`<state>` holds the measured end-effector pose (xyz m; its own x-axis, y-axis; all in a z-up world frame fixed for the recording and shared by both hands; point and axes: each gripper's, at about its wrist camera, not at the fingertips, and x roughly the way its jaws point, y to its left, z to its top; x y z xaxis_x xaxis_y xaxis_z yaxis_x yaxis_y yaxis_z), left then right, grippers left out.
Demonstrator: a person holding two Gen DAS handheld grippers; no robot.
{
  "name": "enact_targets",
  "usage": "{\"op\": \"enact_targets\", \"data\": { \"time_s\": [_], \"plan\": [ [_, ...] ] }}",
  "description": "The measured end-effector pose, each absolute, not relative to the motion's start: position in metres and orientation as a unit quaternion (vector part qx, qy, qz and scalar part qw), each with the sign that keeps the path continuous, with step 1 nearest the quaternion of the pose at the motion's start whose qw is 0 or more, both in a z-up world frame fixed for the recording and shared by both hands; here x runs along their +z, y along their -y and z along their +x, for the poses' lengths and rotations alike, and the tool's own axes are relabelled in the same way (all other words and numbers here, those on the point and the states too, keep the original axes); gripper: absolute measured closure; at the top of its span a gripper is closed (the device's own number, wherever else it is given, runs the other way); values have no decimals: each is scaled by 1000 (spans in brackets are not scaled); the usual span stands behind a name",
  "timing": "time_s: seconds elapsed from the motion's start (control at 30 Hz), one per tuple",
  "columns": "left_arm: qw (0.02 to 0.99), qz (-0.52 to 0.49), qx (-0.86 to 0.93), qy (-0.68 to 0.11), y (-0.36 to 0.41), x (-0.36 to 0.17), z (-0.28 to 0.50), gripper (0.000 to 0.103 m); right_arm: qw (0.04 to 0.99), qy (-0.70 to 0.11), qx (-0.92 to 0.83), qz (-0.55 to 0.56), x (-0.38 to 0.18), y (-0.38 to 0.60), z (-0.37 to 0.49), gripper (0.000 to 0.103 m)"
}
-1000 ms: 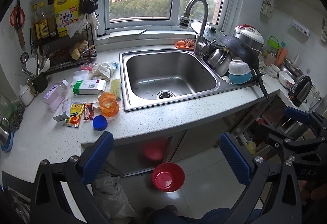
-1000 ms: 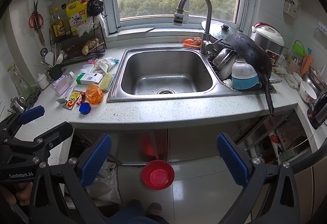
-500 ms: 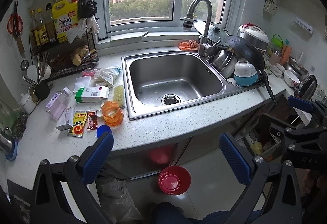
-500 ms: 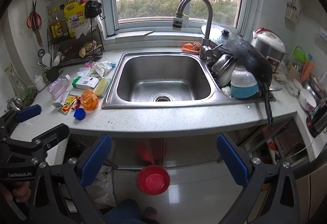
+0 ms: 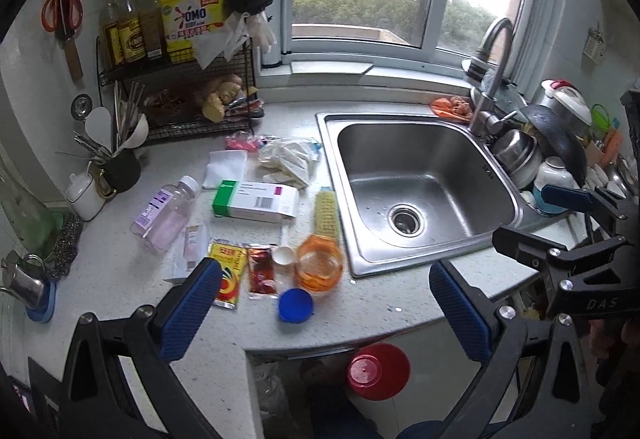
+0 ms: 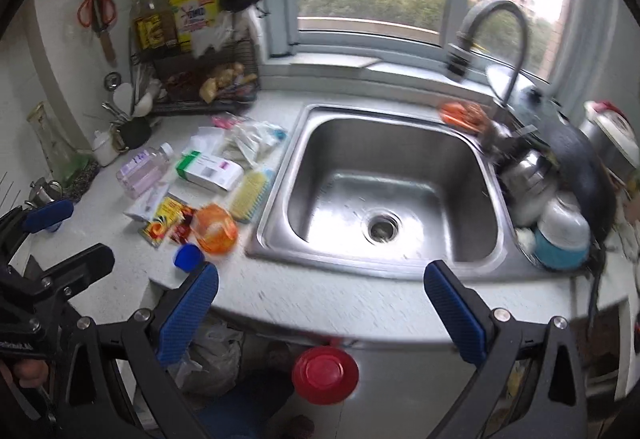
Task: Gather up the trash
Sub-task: 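Grasp the green-and-white capsule box with the right gripper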
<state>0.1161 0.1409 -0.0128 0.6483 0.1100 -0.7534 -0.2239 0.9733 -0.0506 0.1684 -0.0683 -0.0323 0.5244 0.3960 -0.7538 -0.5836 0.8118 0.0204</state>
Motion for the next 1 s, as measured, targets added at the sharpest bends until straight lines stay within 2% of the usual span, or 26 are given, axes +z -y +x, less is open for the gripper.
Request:
{"op": "enact_targets", "data": {
  "time_s": [0.2,0.5,0.77,1.0],
  "plan": [
    [888,-81,129,-433,-215,-29,153,0,822,-387,366,-202,-44,-20,209,0],
    [843,-100,164,-502,-306,-75,179,0,745,-408,454,-270,-72,-122,259,0],
    [816,-158,176,-527,-357,-124,190,0,665,-432,503,-344,-120,-204,279,0],
    [806,-183,170,-536,-373,-144,193,0,620,-442,501,-411,-171,-242,292,0]
  ]
}}
